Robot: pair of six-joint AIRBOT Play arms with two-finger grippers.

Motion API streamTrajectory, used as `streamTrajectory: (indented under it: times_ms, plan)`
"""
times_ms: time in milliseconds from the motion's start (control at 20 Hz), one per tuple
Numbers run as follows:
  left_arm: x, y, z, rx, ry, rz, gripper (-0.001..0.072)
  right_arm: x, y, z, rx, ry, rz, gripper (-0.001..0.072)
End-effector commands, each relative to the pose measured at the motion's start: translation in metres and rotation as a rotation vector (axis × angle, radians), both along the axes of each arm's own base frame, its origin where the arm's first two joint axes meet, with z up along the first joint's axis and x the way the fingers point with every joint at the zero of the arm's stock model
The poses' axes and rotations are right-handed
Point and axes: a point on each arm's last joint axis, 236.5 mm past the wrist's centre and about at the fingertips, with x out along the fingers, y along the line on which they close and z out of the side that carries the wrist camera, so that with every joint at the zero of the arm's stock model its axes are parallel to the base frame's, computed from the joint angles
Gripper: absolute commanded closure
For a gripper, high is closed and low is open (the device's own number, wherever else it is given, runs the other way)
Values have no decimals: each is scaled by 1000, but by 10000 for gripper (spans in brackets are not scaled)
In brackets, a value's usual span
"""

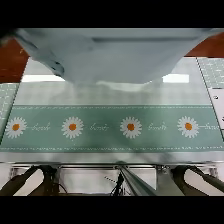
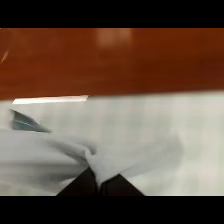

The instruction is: Fold the shirts.

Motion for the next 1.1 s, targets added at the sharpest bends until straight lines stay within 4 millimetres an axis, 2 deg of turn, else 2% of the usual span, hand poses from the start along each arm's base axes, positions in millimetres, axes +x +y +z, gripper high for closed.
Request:
streamTrajectory:
  times_ms: [0, 100, 200, 300, 400, 450, 550, 650, 700, 800, 950, 1050]
  plan:
    - [-73, 25, 118, 230, -274, 254, 668, -83, 4, 87, -155, -210, -112, 689]
    - [-124, 27, 149, 323, -378, 345, 667, -129, 10, 107, -205, -275, -159, 689]
    - [-170, 29, 161, 371, -426, 424, 668, -167, 10, 121, -241, -325, -223, 689]
    - [-208, 35, 158, 426, -424, 500, 667, -198, 10, 125, -260, -348, -273, 689]
    - [-236, 44, 143, 499, -377, 561, 667, -219, 17, 118, -267, -326, -270, 689]
    - [-246, 48, 137, 507, -354, 587, 667, -227, 20, 114, -264, -314, -269, 689]
    - [-251, 49, 130, 500, -345, 600, 667, -232, 22, 108, -262, -291, -265, 689]
    - [-234, 52, 113, 489, -299, 571, 667, -223, 19, 95, -251, -249, -261, 689]
    - [-219, 54, 98, 473, -259, 549, 667, -213, 16, 80, -238, -202, -252, 689]
    - [-178, 55, 52, 432, -132, 477, 667, -187, 12, 43, -205, -99, -220, 689]
    - [-112, 44, -32, 361, 72, 323, 667, -134, 4, -34, -123, 56, -170, 689]
    - [-69, 42, -79, 278, 182, 264, 667, -95, -2, -92, -63, 155, -133, 689]
